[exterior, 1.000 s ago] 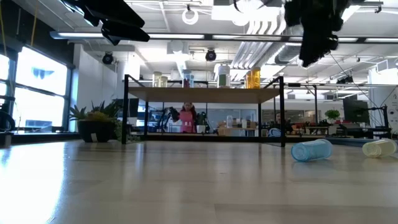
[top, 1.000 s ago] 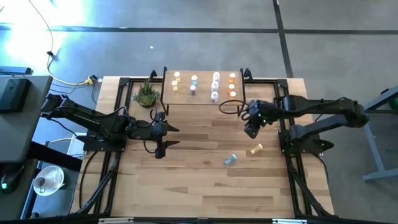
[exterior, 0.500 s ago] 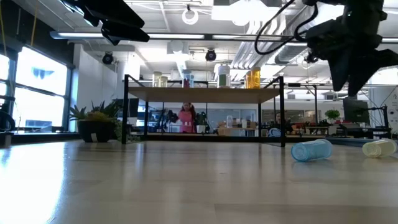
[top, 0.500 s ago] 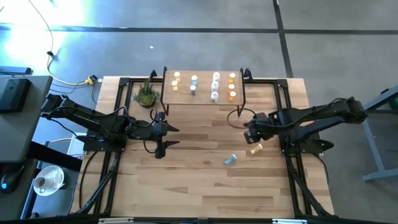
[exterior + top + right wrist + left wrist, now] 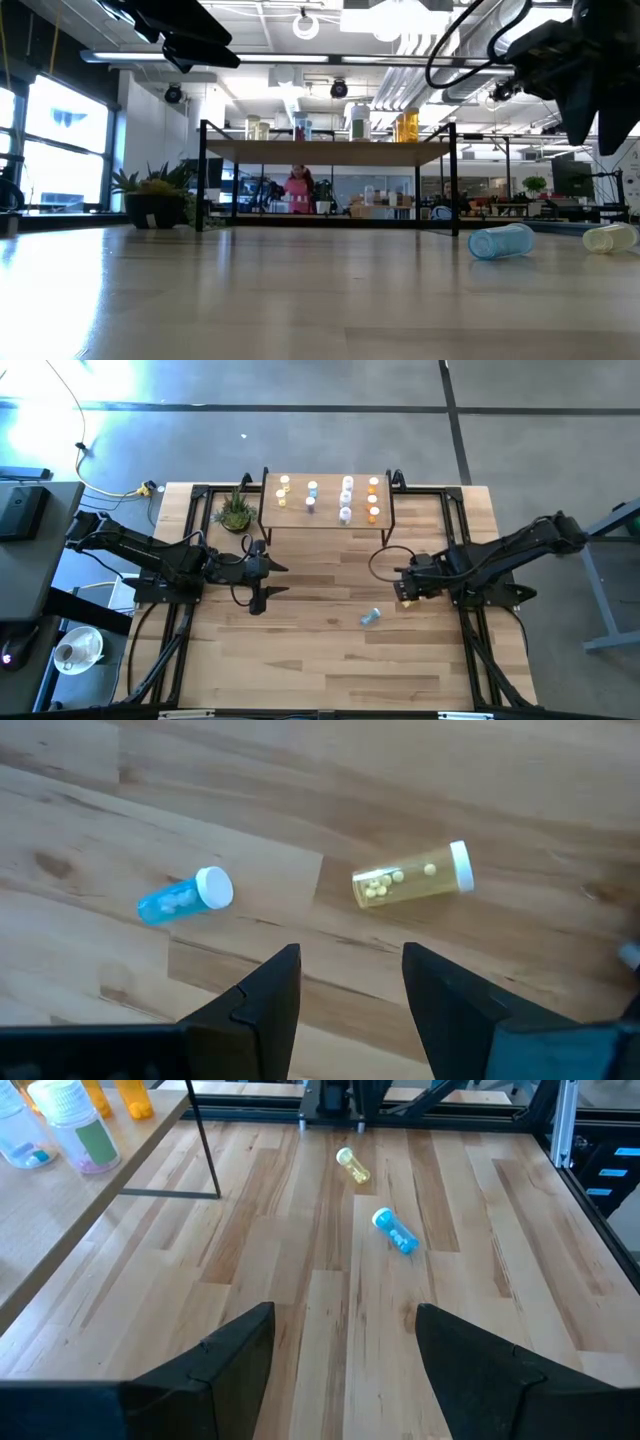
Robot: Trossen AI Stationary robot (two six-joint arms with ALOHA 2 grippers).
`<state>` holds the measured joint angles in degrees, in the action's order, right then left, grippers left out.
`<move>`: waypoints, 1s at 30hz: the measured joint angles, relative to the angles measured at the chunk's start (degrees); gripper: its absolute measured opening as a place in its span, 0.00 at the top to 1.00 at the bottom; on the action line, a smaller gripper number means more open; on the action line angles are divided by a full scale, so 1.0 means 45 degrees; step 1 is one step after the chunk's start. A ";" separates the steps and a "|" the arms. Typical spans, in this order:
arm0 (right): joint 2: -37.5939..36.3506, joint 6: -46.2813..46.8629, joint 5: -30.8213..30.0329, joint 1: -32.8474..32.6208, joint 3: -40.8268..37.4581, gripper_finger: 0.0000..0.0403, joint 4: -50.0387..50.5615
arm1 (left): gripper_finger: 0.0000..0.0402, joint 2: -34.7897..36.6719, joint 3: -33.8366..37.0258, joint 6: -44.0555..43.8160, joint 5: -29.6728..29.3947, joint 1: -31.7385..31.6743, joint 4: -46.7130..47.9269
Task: Pick and place medicine bottles onto shelf by color
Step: Put the yellow pill bottle on the shelf
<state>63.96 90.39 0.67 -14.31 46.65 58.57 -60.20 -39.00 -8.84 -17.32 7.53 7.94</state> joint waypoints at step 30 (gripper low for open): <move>0.2286 -1.1393 -0.1146 -0.1753 0.0000 0.59 -0.0368 | 0.42 0.0000 0.0000 0.0005 0.0000 0.0000 -0.0005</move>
<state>74.25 39.12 -4.49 -22.20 46.65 56.91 -60.20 -39.00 -8.82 -17.32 7.53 7.92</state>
